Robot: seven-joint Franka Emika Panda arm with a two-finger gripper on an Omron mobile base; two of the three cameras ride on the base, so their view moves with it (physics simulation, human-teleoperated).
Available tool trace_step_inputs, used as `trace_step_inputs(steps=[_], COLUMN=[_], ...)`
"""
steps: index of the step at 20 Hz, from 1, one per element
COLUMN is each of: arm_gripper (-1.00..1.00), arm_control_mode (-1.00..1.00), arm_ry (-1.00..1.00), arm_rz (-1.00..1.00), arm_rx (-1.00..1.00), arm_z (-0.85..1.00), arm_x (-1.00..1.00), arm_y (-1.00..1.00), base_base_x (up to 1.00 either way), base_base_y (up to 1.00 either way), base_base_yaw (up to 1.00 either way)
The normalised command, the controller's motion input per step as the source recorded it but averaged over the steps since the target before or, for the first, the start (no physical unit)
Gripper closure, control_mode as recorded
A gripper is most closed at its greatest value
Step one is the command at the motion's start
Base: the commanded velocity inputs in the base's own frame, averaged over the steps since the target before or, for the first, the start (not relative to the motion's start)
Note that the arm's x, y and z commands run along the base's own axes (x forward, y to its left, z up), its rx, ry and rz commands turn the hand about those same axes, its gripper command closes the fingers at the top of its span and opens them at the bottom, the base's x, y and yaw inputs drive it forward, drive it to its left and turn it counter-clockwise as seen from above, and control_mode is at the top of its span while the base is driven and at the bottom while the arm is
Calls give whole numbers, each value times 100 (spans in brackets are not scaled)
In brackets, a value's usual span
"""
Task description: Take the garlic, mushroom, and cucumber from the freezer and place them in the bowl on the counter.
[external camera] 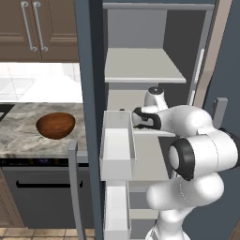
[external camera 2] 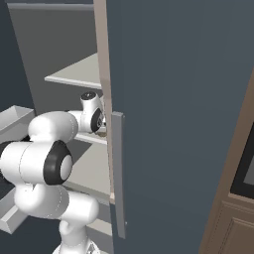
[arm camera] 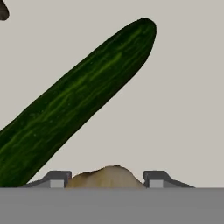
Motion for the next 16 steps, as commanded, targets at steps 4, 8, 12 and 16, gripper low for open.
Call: trace_step_inputs(steps=[4,8,12,16], arm_gripper=[100,100,100,100], arm_control_mode=[-100,-100,-100,-100], arm_ry=[0,0,0,-3], arm_rz=[0,0,0,0], arm_rx=[0,-1,-1,0], arm_z=[-17,-17,-4,0], arm_x=[-11,-20,-27,-60], arm_y=[0,0,0,0], base_base_x=[0,0,0,0], base_base_y=[0,0,0,0], base_base_yaw=[0,0,0,0])
